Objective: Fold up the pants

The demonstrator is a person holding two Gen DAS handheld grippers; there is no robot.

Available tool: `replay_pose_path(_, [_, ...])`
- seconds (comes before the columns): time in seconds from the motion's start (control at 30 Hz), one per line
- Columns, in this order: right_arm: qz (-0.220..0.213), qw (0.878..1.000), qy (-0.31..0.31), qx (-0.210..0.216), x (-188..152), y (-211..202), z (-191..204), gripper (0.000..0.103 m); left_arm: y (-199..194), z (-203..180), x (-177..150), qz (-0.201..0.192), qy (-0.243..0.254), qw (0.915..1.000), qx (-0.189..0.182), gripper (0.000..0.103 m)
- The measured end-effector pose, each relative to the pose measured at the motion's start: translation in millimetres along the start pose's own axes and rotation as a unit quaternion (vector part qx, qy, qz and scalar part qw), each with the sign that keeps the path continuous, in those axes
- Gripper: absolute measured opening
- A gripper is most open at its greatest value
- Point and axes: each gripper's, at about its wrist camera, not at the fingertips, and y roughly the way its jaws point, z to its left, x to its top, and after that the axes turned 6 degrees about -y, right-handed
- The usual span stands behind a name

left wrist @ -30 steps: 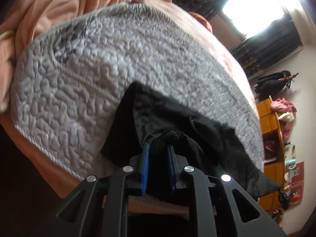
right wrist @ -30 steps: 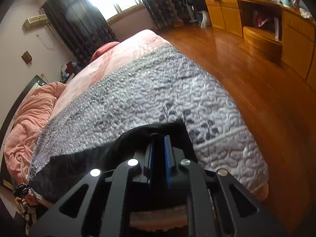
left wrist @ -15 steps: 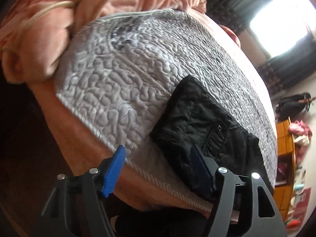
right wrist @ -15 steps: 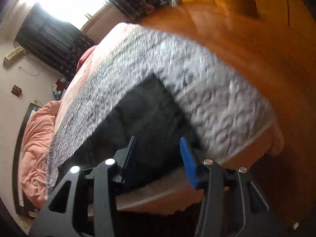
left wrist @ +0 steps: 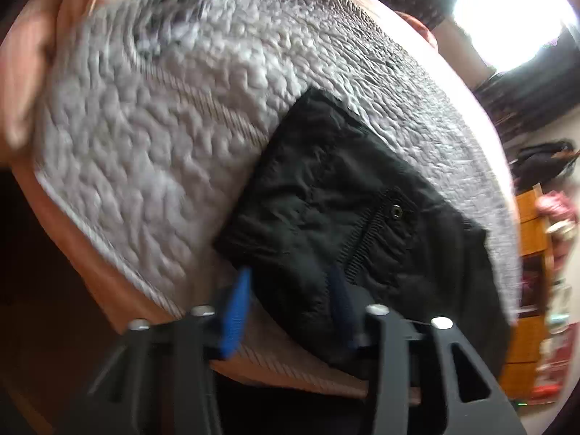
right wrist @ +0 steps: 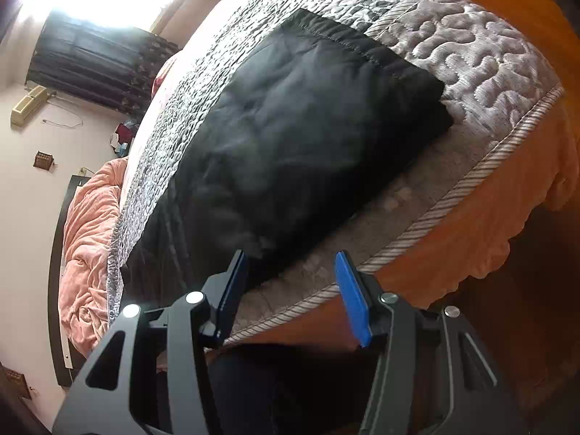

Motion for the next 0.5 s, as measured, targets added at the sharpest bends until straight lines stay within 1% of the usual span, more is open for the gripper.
replay_pose_path(0.03, [-0.001,1.000,0.001,0.001,0,0,0,0.051,-2,-3,4,-0.006,0.005,1.0000,0.004,0.024])
replay_pose_path(0.07, [-0.002,1.000,0.003,0.002,1,0,1,0.051,-5,-5,6,-0.012,0.005,0.9999,0.002,0.023])
replay_pose_path(0.17, [-0.004,1.000,0.005,0.001,2,3,2,0.052,-15,-9,13,-0.033,0.004,0.9994,-0.013,0.022])
replay_pose_path(0.33, [-0.009,1.000,0.012,0.003,5,2,-1,0.053,1,4,8,-0.016,-0.008,0.9998,0.001,0.022])
replay_pose_path(0.37, [-0.017,1.000,0.020,0.002,5,-1,-3,0.053,5,10,5,-0.011,-0.016,0.9998,-0.001,0.022])
replay_pose_path(0.4, [-0.025,0.999,0.027,0.000,6,-4,-4,0.056,8,13,4,-0.006,-0.021,0.9998,-0.005,0.022])
replay_pose_path(0.47, [-0.043,0.998,0.051,0.000,10,-14,-14,0.057,11,17,-2,-0.003,-0.023,0.9997,-0.011,0.022])
replay_pose_path(0.5, [-0.056,0.996,0.071,0.004,12,-19,-22,0.057,12,18,-4,-0.004,-0.023,0.9995,-0.020,0.022])
